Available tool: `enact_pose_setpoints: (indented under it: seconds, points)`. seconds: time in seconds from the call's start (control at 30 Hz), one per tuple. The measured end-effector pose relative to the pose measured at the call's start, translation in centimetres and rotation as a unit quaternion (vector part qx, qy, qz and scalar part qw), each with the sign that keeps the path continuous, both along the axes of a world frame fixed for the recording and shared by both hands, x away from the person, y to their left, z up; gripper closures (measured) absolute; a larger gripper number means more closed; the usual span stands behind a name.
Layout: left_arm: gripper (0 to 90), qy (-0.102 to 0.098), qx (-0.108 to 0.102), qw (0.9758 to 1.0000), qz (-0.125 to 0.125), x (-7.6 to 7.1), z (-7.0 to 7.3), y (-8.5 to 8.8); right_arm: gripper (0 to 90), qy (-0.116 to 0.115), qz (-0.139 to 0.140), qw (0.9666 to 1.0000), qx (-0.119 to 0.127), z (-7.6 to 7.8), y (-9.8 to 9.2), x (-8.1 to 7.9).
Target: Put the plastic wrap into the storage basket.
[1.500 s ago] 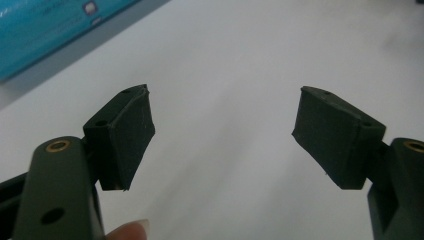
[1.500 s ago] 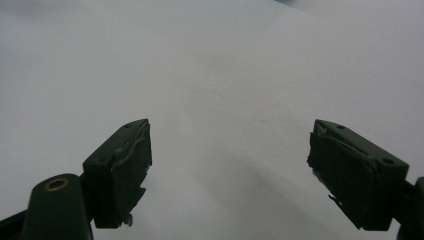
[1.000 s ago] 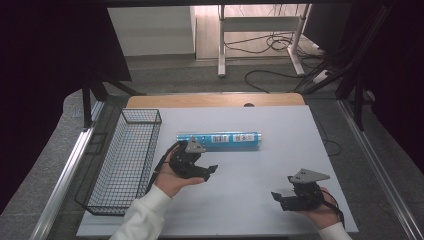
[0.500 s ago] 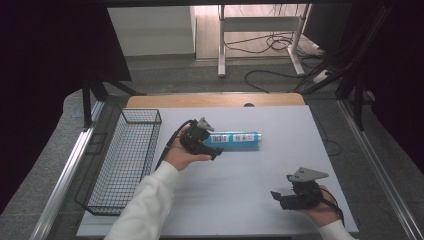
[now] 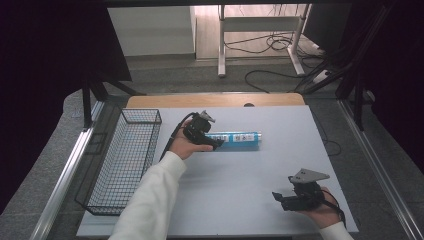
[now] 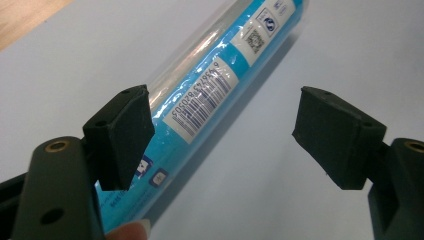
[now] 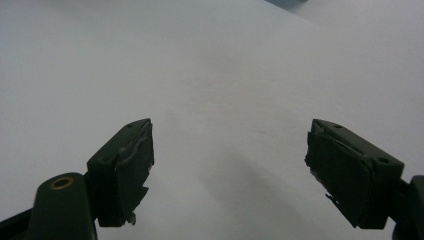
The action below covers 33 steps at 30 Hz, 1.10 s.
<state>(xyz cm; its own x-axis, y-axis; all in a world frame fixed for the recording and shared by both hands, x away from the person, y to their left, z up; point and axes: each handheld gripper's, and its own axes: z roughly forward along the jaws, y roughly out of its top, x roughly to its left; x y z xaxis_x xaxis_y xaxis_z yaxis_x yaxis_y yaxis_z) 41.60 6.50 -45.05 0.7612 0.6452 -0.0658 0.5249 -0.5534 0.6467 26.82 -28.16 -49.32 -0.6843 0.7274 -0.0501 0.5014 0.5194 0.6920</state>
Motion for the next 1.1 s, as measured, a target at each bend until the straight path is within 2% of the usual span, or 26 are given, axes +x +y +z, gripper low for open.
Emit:
enact_pose_setpoints:
  seconds: [0.23,0.3,0.43,0.8,0.9,1.0,1.1]
  points:
    - [22.3,-0.008,0.018,0.9997,-0.012,1.1,-0.3,-1.0,19.4,0.002,0.005,1.0000,-0.005,-0.2,0.1,0.0]
    - [22.1,-0.006,0.039,0.9989,-0.025,1.7,-0.4,-1.6,19.4,0.004,0.005,1.0000,-0.007,-0.3,0.1,0.0]
    - [20.9,0.001,0.044,0.9983,-0.037,2.3,-0.5,-2.1,19.2,0.003,0.001,1.0000,-0.006,-0.2,0.1,0.1]
    - [20.7,0.016,0.050,0.9977,-0.043,4.2,-1.9,-2.1,19.2,0.004,0.004,0.9999,-0.009,-0.3,0.1,0.2]
    - [22.4,0.018,0.063,0.9963,-0.055,4.7,-2.8,-2.1,19.2,0.005,0.003,0.9999,-0.009,-0.3,0.0,0.2]
    - [23.9,0.021,0.064,0.9959,-0.060,4.9,-3.1,-2.2,19.2,0.006,0.003,0.9999,-0.011,-0.4,0.0,0.2]
    - [23.4,0.030,0.078,0.9934,-0.079,5.3,-3.4,-2.4,19.2,0.008,0.004,0.9999,-0.013,-0.5,0.1,0.2]
